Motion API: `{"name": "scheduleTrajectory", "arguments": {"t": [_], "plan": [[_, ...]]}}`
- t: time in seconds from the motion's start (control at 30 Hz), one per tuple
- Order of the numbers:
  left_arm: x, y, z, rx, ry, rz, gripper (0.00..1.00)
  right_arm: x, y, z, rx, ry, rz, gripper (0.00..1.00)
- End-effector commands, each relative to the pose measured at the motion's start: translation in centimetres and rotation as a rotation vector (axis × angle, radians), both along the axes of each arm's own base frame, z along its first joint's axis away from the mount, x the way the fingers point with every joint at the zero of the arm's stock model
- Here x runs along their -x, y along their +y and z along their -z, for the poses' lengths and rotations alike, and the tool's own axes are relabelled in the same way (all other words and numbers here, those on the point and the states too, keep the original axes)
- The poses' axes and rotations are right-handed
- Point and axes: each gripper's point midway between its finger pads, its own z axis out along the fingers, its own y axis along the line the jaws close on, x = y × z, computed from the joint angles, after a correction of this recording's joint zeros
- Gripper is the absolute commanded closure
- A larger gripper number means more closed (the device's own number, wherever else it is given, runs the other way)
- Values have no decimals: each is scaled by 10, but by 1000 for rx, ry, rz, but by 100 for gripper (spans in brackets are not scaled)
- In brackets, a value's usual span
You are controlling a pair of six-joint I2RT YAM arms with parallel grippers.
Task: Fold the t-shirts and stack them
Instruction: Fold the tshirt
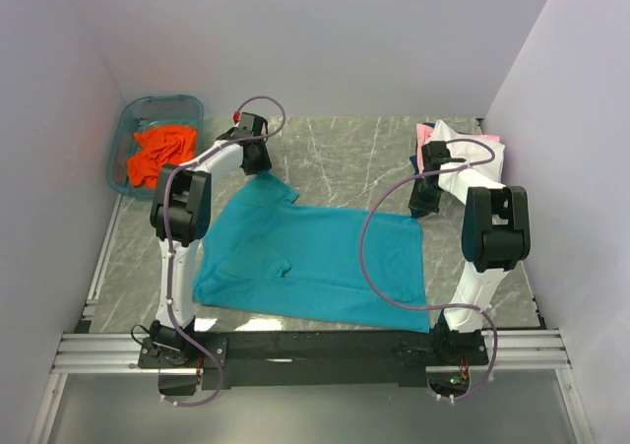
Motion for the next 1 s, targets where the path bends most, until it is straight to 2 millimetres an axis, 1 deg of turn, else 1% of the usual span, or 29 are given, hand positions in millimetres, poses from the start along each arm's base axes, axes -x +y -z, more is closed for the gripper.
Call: {"name": "scheduleTrajectory", "arguments": {"t": [0.0,0.07,0.1,0.17,0.2,0.23,0.37,0.4,0.47,0.6,0.7,0.73,0.77,0.8,0.83,0.9,0.93,0.97], "plan": [[-10,-4,-6,0,-26,24,63,6,-1,-2,-5,15,10,100],[-10,-3,-5,-1,-23,22,67,7,0,-1,-6,20,9,100],[-10,-3,-3,-4,-18,21,72,7,0,-2,-6,20,9,100],[-10,-4,-2,-2,-17,20,76,6,-1,-2,-5,18,11,100],[-10,-4,0,-3,-13,22,80,7,-1,-3,-5,18,10,100],[-10,-4,1,-3,-9,23,81,7,-1,-3,-5,18,13,100],[-10,-4,3,-3,-4,28,91,6,-1,-7,-6,12,13,100],[-10,-5,3,-2,-4,29,95,6,-1,-8,-6,14,15,100],[-10,-5,1,0,-7,30,100,6,-1,-11,-4,15,19,100],[-16,-5,-10,1,-33,30,100,2,-3,-17,4,12,30,100],[-24,-9,-22,10,-69,48,100,-3,-5,-25,11,-1,34,100],[-25,-10,-24,11,-75,51,100,-8,-5,-29,10,-13,35,100],[-30,-10,-32,11,-95,52,100,-10,-9,-32,34,-16,39,100],[-33,-10,-36,9,-106,49,100,-10,-10,-32,34,-9,42,100],[-36,-11,-40,12,-116,50,100,-16,-10,-37,40,-22,43,100],[-44,-14,-52,34,-152,61,100,-19,-12,-39,44,-17,46,100],[-47,-15,-56,37,-162,65,100,-25,-12,-44,45,-32,45,100],[-52,-16,-65,41,-186,67,100,-28,-12,-47,45,-39,43,100]]}}
